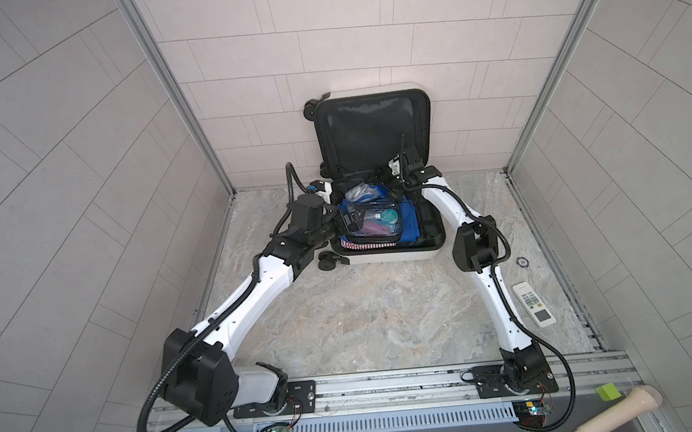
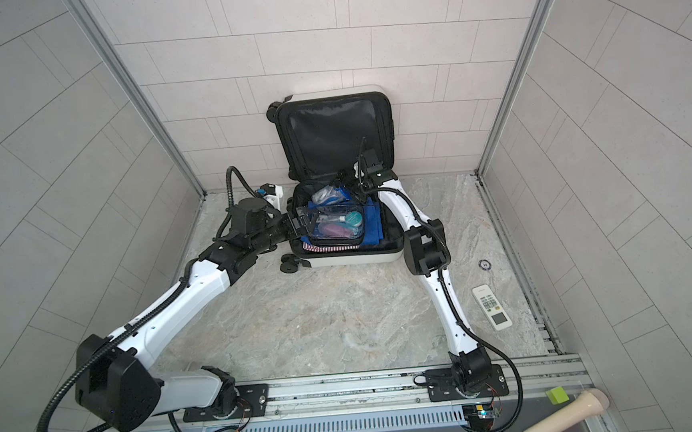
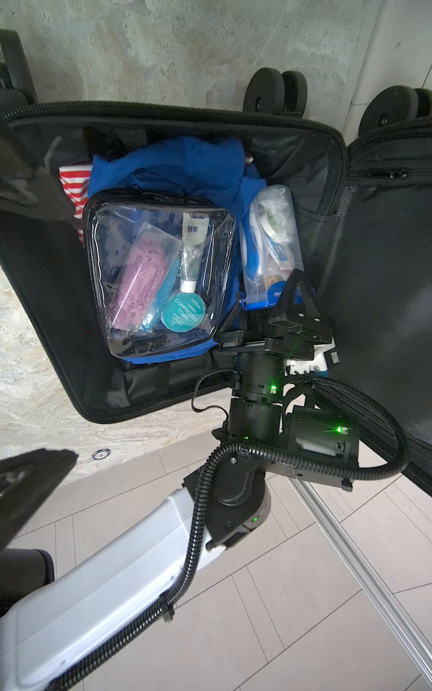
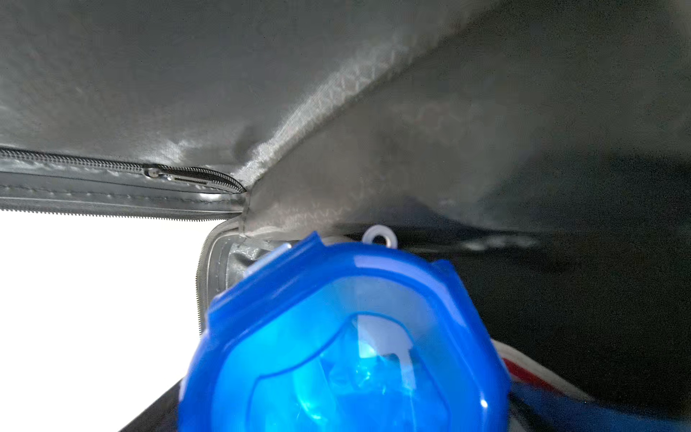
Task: Pack the luggage
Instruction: 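Lower the container into the suitcase beside the pouch with the right gripper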
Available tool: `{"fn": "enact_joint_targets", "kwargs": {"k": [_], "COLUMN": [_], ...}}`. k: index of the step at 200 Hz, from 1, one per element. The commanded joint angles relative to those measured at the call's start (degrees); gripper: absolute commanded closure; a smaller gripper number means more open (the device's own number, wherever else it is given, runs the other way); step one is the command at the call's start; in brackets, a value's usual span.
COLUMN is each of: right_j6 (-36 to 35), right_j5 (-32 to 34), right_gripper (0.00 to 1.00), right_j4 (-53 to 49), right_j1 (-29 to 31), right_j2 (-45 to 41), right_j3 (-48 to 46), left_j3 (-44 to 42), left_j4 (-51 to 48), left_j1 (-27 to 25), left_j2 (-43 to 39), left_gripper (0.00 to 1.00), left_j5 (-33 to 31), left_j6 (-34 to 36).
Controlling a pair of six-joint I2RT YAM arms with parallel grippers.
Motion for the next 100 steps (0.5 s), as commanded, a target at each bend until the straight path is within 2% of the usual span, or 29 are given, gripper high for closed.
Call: {"fn": "enact_joint_targets", "kwargs": {"k": [1,46,100], "right_j6": [-3.0,-10.2,-17.6], "right_j5": [1.3,4.9,8.6], "right_gripper": [0.0,0.01,0.01], "right_j4": [-2.6,-12.7,-15.9], "right_j1": [-1.0,-3.4,-3.5], "right_j2": [-2.4,-6.8,-15.1], "right_j3": [1.5,0.6,-5.0], "left_j3": [0.0,0.4,2.0], "left_j4": [-0.1,-0.8,-2.3], "left_j1": [0.3,0.3,2.2], "left_j2": [-2.0,-3.0,-4.7], "left_gripper": [0.0,0.0,0.0], "left_j5": [-0.5,-0.8,-2.0], "left_j6": [0.0,0.0,0.3]}}
